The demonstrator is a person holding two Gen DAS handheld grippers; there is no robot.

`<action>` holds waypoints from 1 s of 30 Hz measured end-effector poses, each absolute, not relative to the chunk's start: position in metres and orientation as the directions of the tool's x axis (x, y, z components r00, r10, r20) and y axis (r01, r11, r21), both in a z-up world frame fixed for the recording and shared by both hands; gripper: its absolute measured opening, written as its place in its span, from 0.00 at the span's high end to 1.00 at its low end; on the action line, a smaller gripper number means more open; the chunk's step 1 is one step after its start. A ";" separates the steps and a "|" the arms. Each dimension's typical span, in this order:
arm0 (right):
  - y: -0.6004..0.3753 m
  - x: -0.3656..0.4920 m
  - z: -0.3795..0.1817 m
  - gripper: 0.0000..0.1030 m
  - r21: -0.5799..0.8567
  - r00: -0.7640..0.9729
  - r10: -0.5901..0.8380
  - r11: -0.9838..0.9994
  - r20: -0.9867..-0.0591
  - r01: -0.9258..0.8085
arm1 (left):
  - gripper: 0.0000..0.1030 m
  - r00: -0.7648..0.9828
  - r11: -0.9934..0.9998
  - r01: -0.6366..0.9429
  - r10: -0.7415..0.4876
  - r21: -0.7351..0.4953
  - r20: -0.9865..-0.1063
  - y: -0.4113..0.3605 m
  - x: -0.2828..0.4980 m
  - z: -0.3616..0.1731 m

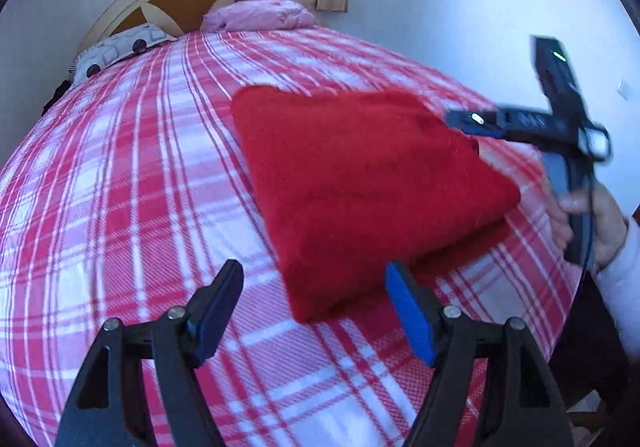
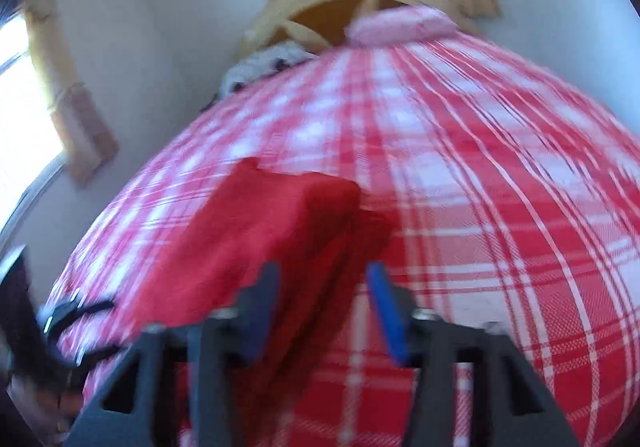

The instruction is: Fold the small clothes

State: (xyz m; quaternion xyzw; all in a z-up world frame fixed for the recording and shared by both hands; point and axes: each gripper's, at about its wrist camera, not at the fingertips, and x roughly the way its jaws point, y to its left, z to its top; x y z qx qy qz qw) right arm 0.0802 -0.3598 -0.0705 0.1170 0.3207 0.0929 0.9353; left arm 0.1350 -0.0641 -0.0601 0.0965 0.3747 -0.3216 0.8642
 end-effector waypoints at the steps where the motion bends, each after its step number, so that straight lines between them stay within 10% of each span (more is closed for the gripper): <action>1: -0.348 0.075 -0.067 0.68 0.271 0.771 0.287 0.950 -0.568 -0.154 | 0.23 0.524 0.781 0.619 -0.487 -0.080 -0.699 -0.063 0.141 -0.054; 9: -0.309 0.053 -0.123 0.73 0.077 0.648 0.222 0.967 -0.728 -0.244 | 0.22 0.554 0.835 0.538 -0.453 -0.114 -0.698 -0.089 0.192 -0.053; 21: -0.351 0.027 -0.081 0.71 0.274 0.750 0.318 0.943 -0.579 -0.189 | 0.17 0.544 0.780 0.618 -0.329 0.103 -0.772 -0.048 0.130 -0.086; 30: -0.355 0.114 -0.046 0.69 0.290 0.794 0.276 0.948 -0.541 -0.132 | 0.09 0.608 0.852 0.512 -0.448 -0.107 -0.655 -0.063 0.195 -0.031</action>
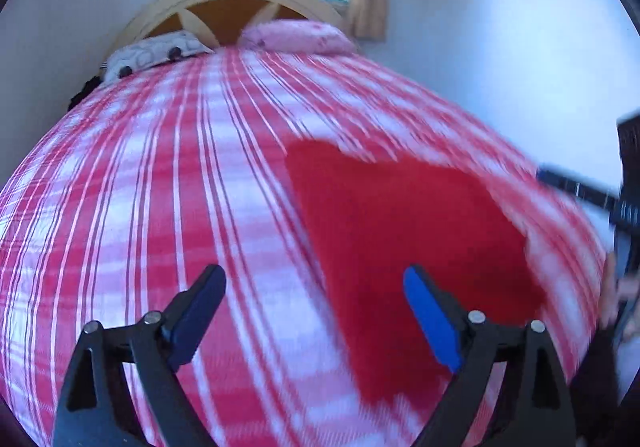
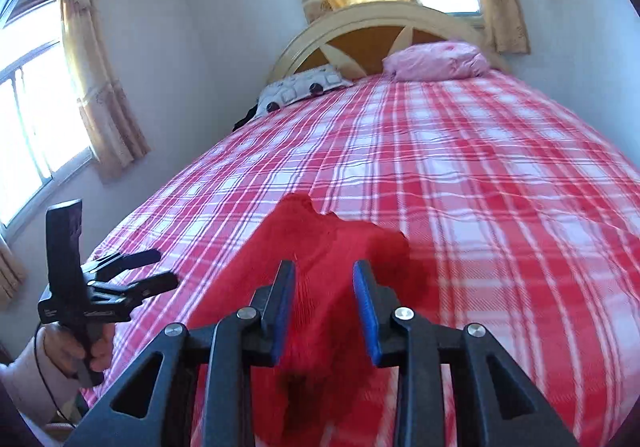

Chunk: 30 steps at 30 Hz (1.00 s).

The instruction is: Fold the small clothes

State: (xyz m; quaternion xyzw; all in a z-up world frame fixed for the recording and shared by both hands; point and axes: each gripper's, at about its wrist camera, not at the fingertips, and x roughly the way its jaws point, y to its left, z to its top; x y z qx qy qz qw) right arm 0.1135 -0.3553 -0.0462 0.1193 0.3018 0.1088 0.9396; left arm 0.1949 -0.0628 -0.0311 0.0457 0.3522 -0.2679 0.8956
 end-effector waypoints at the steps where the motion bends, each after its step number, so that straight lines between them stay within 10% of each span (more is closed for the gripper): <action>1: -0.353 0.126 -0.051 0.69 0.272 0.788 0.260 0.955 -0.558 -0.122 | 0.09 0.616 0.868 0.485 -0.428 -0.110 -0.662 -0.075 0.211 -0.030; 7: -0.358 0.187 -0.114 0.69 0.158 0.674 0.095 0.987 -0.733 0.033 | 0.11 0.572 0.911 0.409 -0.307 -0.060 -0.761 -0.136 0.256 -0.057; 14: -0.377 0.175 -0.109 0.68 0.274 0.721 0.160 0.961 -0.674 0.043 | 0.10 0.577 0.916 0.400 -0.253 -0.001 -0.776 -0.152 0.257 -0.077; 19: -0.389 0.146 -0.088 0.36 0.404 0.808 0.193 0.913 -0.557 0.060 | 0.07 0.587 0.920 0.392 -0.238 0.014 -0.774 -0.153 0.257 -0.077; 30: -0.441 0.115 -0.118 0.34 0.600 0.797 0.234 0.777 -0.557 0.191 | 0.02 0.571 0.924 0.382 -0.264 -0.033 -0.777 -0.138 0.253 -0.061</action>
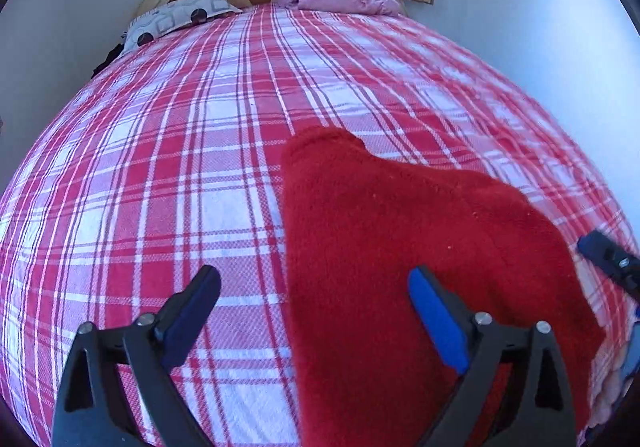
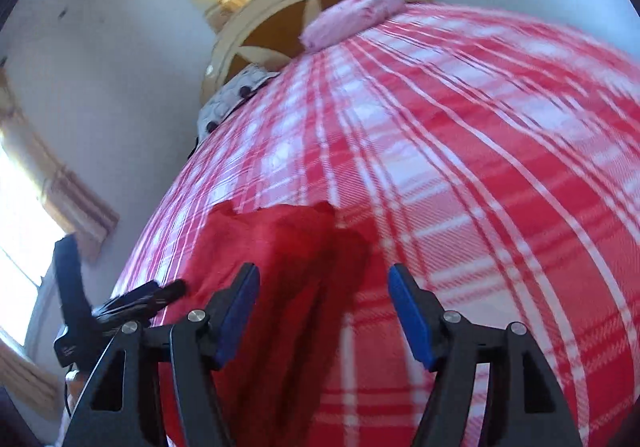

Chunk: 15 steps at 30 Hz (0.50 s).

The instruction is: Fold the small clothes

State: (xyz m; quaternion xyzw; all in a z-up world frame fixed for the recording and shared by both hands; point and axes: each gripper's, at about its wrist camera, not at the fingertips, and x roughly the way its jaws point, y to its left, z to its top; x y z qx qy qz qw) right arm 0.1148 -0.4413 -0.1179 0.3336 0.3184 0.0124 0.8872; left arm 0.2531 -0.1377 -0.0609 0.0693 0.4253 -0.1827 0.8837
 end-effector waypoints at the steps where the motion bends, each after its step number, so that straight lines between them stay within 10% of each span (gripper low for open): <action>1: -0.449 0.112 -0.124 0.34 0.639 0.799 0.246 0.740 -0.548 0.210 | 0.01 0.575 0.922 0.381 -0.293 -0.066 -0.764 -0.131 0.252 -0.059; 15: -0.422 0.142 -0.136 0.26 0.720 0.779 0.355 0.673 -0.518 0.172 | 0.00 0.409 0.921 0.275 -0.371 -0.276 -0.834 -0.134 0.280 -0.099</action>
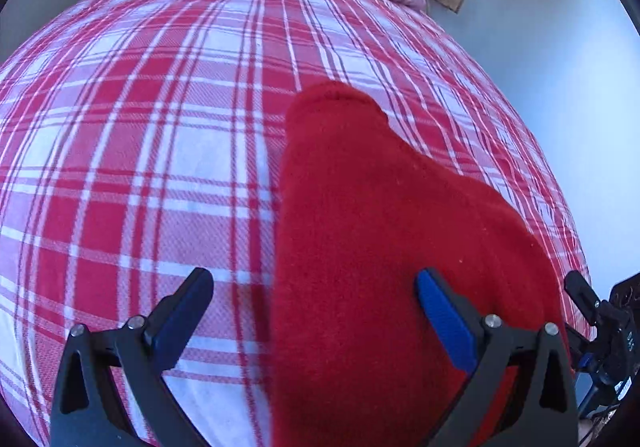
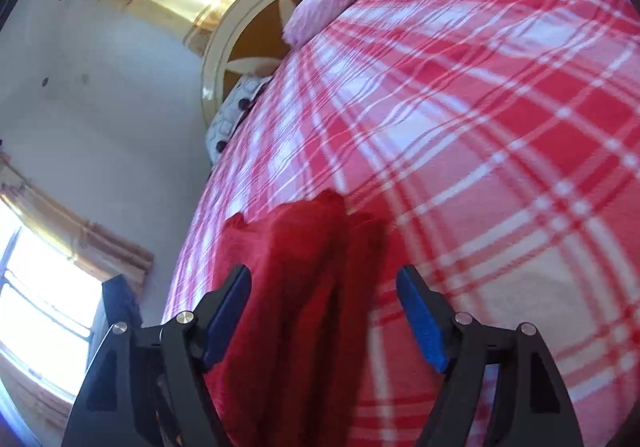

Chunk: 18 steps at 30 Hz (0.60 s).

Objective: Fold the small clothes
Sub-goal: 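Grasp the folded sweater bundle with the right gripper while the left gripper holds it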

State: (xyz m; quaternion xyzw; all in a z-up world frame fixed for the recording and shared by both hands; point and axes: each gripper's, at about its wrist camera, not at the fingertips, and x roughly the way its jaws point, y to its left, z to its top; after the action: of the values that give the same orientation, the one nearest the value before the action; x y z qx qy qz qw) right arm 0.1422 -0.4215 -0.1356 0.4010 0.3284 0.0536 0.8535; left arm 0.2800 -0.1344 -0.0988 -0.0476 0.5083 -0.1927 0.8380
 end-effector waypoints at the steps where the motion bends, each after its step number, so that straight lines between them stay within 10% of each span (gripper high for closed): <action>1: -0.414 0.148 -0.136 0.26 0.690 0.758 0.350 0.701 -0.551 0.178 | 0.00 0.411 0.922 0.279 -0.369 -0.270 -0.834 -0.135 0.280 -0.098; 11: -0.369 0.176 -0.133 0.19 0.507 0.676 0.283 0.848 -0.681 0.156 | 0.00 0.366 0.908 0.292 -0.397 -0.302 -0.842 -0.140 0.285 -0.105; 13: -0.363 0.173 -0.133 0.39 0.483 0.670 0.297 0.869 -0.680 0.105 | 0.00 0.365 0.907 0.305 -0.392 -0.290 -0.845 -0.146 0.284 -0.105; 18: -0.369 0.163 -0.140 0.50 0.505 0.700 0.318 0.861 -0.640 0.070 | 0.09 0.385 0.901 0.347 -0.389 -0.259 -0.837 -0.154 0.277 -0.104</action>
State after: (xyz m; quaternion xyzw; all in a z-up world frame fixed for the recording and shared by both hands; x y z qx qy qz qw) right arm 0.1625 -0.3687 -0.1397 0.2546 0.3811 0.0702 0.8860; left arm 0.2773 -0.1542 -0.1040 -0.0207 0.5087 -0.2210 0.8318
